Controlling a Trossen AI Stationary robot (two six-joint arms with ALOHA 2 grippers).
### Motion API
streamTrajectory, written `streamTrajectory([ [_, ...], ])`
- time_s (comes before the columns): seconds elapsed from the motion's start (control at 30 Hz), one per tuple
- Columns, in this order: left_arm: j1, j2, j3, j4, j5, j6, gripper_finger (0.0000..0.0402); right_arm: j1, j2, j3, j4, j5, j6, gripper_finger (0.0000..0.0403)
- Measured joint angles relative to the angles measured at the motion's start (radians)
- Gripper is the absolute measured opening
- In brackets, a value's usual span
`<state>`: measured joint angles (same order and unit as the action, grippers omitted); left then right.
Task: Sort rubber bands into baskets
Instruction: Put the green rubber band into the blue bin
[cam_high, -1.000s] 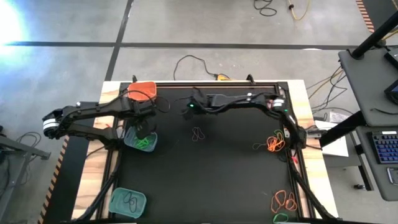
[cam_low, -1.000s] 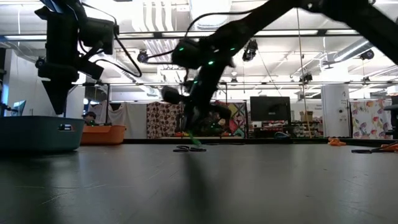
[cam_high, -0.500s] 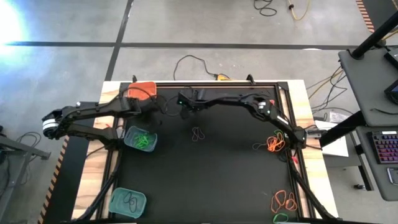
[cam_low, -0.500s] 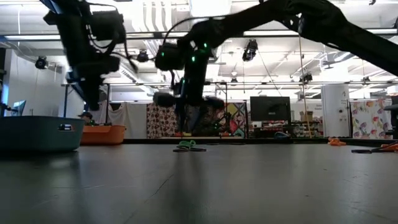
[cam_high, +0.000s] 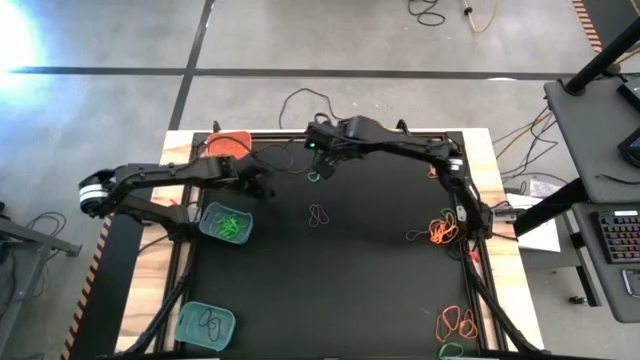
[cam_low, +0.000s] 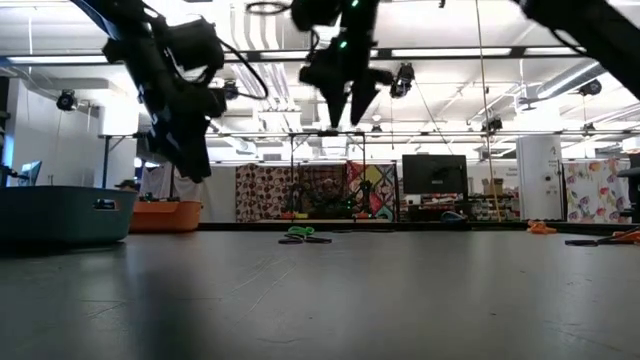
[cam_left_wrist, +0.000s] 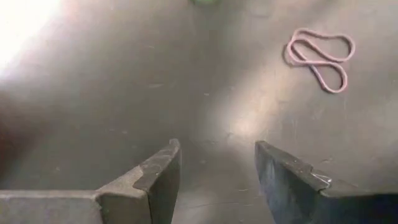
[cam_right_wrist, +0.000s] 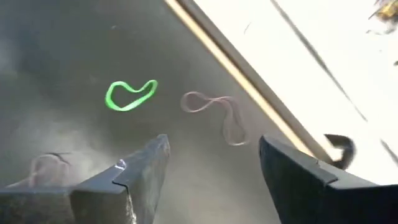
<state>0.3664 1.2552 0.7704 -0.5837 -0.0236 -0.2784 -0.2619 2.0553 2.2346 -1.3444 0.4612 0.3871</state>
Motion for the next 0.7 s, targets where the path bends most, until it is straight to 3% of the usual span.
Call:
streamTrajectory([
  [0.2,-0.002,0.093,0.000,0.132,0.178,-0.019,0.0183,-0.003,-0.139,-0.134,0.038,0.095,-0.112,0.0243],
  [0.5,0.000,0.150,0.014,0.263,0.164,-0.010,0.0158,-0.027,-0.323,-0.384,0.076,0.091,-0.164,0.0247],
  [0.7,0.002,0.212,0.075,0.276,0.073,0.070,0.0158,-0.033,-0.426,-0.542,0.203,0.089,-0.163,0.0247],
])
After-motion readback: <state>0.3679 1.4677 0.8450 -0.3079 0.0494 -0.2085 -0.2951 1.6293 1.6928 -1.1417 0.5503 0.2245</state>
